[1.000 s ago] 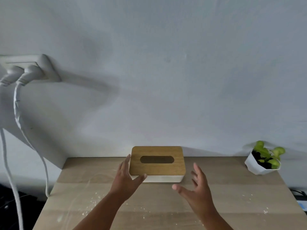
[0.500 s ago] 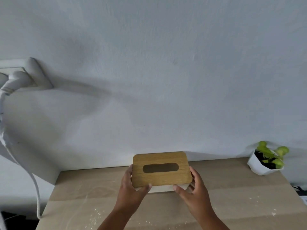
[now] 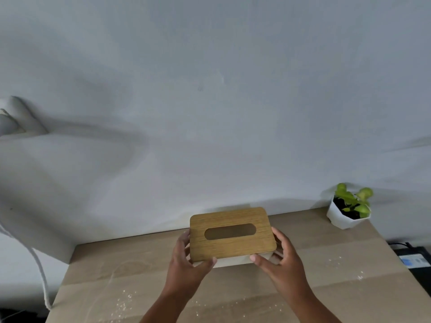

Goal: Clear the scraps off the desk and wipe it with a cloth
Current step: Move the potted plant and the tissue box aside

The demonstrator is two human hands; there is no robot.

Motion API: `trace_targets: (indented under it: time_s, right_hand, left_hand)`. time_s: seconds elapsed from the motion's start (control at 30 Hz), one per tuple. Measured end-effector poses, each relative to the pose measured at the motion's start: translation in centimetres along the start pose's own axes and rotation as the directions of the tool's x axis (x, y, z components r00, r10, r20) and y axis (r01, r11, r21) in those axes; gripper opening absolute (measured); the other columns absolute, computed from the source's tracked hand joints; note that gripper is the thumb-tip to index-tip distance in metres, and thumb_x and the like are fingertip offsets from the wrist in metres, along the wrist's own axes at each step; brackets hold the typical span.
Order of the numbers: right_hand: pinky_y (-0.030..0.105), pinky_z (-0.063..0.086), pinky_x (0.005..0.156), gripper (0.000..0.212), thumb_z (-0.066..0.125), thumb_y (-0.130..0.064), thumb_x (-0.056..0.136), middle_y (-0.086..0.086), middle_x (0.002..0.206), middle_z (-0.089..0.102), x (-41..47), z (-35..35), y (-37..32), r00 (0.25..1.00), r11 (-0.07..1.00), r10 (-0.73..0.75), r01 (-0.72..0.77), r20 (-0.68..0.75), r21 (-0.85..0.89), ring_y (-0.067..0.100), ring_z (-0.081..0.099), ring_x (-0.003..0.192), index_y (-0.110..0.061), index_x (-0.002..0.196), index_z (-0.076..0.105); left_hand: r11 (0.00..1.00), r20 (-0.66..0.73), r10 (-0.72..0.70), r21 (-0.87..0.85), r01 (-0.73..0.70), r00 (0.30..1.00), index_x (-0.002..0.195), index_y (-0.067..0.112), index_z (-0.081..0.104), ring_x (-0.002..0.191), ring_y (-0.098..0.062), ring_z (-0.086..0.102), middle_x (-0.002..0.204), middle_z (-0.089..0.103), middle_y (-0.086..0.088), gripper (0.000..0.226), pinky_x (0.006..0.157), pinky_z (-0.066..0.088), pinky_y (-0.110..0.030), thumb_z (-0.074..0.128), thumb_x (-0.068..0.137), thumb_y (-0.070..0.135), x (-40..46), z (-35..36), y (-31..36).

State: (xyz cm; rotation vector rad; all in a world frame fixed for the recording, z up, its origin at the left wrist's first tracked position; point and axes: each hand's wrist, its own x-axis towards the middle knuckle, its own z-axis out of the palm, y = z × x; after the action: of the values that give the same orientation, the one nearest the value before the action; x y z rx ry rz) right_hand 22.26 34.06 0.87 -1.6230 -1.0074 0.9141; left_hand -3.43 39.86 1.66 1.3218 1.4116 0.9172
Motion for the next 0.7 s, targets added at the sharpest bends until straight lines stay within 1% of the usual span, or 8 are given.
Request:
trace_targets:
  time_s: [0.1, 0.17, 0.23, 0.3, 0.37, 0.43, 0.57, 0.7]
  right_hand:
    - [0.016, 0.05, 0.093, 0.092, 0.097, -0.036, 0.064, -0.021, 0.133, 0.06, 0.0, -2.4, 0.4, 1.0, 1.0, 0.009, -0.009, -0.007, 0.009, -0.008, 0.06, 0.116, -0.046, 0.139, 0.046]
    - [0.023, 0.054, 0.095, 0.091, 0.099, -0.038, 0.061, -0.019, 0.131, 0.062, 0.2, -4.1, 0.6, 1.0, 1.0, 0.019, -0.019, 0.0, 0.012, -0.003, 0.062, 0.117, -0.046, 0.137, 0.048]
    - [0.028, 0.056, 0.094, 0.094, 0.099, -0.042, 0.057, -0.017, 0.129, 0.063, 0.6, -6.1, 0.8, 1.0, 1.0, 0.029, -0.029, 0.0, 0.01, 0.001, 0.062, 0.118, -0.043, 0.137, 0.05]
    - [0.029, 0.056, 0.094, 0.097, 0.099, -0.048, 0.053, -0.018, 0.129, 0.062, 1.1, -8.3, 1.1, 0.999, 0.999, 0.036, -0.036, -0.004, 0.003, 0.001, 0.062, 0.117, -0.042, 0.137, 0.05]
    - [0.027, 0.056, 0.093, 0.1, 0.098, -0.054, 0.048, -0.019, 0.128, 0.062, 1.6, -10.3, 1.4, 0.999, 0.999, 0.042, -0.042, -0.013, 0.003, -0.002, 0.062, 0.115, -0.044, 0.136, 0.05]
    - [0.027, 0.057, 0.093, 0.102, 0.098, -0.056, 0.045, -0.018, 0.127, 0.063, 2.2, -12.4, 1.9, 0.998, 0.999, 0.054, -0.054, -0.025, 0.01, -0.002, 0.063, 0.115, -0.045, 0.135, 0.051]
    - [0.035, 0.058, 0.098, 0.101, 0.099, -0.052, 0.048, -0.016, 0.13, 0.063, 3.6, -15.9, 2.7, 0.998, 0.998, 0.062, -0.061, -0.026, 0.032, 0.002, 0.064, 0.117, -0.045, 0.136, 0.049]
    - [0.043, 0.055, 0.106, 0.1, 0.099, -0.047, 0.054, -0.011, 0.136, 0.062, 4.7, -18.4, 3.3, 0.998, 0.996, 0.069, -0.068, -0.009, 0.057, 0.009, 0.064, 0.121, -0.046, 0.139, 0.047]
  left_hand:
    - [1.0, 0.027, -0.014, -0.027, 0.014, 1.0, 0.132, 0.054, 0.05, 0.116, -0.007, 0.065, 0.129, 0.063, 0.022, 0.087, 0.092, 0.062, -0.039, 0.094, 0.06, 0.032, -0.6, 1.8, 0.6]
    - [0.999, 0.034, -0.016, -0.039, 0.017, 0.999, 0.13, 0.054, 0.052, 0.114, -0.006, 0.066, 0.127, 0.064, 0.022, 0.085, 0.087, 0.062, -0.034, 0.093, 0.06, 0.03, -0.9, 2.9, 1.1]
    - [0.999, 0.051, -0.017, -0.038, 0.019, 0.999, 0.129, 0.053, 0.054, 0.112, -0.006, 0.067, 0.125, 0.065, 0.023, 0.082, 0.081, 0.061, -0.028, 0.09, 0.06, 0.029, -1.1, 4.3, 1.9]
    - [0.999, 0.079, -0.019, -0.03, 0.022, 0.997, 0.129, 0.052, 0.055, 0.111, -0.007, 0.067, 0.125, 0.066, 0.022, 0.078, 0.078, 0.06, -0.025, 0.087, 0.062, 0.027, -1.2, 5.9, 2.6]
    - [1.0, 0.106, -0.014, -0.02, 0.016, 0.994, 0.129, 0.051, 0.056, 0.111, -0.007, 0.067, 0.124, 0.066, 0.022, 0.076, 0.077, 0.06, -0.024, 0.086, 0.066, 0.022, -1.2, 7.5, 3.4]
    - [1.0, 0.122, -0.01, -0.021, 0.013, 0.992, 0.128, 0.05, 0.056, 0.112, -0.006, 0.067, 0.124, 0.066, 0.023, 0.074, 0.077, 0.06, -0.024, 0.084, 0.07, 0.015, -1.2, 9.5, 4.2]
    - [0.999, 0.128, -0.014, -0.032, 0.018, 0.992, 0.127, 0.048, 0.057, 0.111, -0.002, 0.066, 0.122, 0.065, 0.026, 0.074, 0.077, 0.059, -0.019, 0.084, 0.074, 0.005, -1.1, 13.5, 5.5]
    - [0.998, 0.117, -0.031, -0.045, 0.036, 0.993, 0.128, 0.043, 0.058, 0.111, -0.004, 0.066, 0.124, 0.067, 0.019, 0.073, 0.076, 0.059, -0.02, 0.083, 0.075, 0.0, -0.9, 16.8, 6.1]
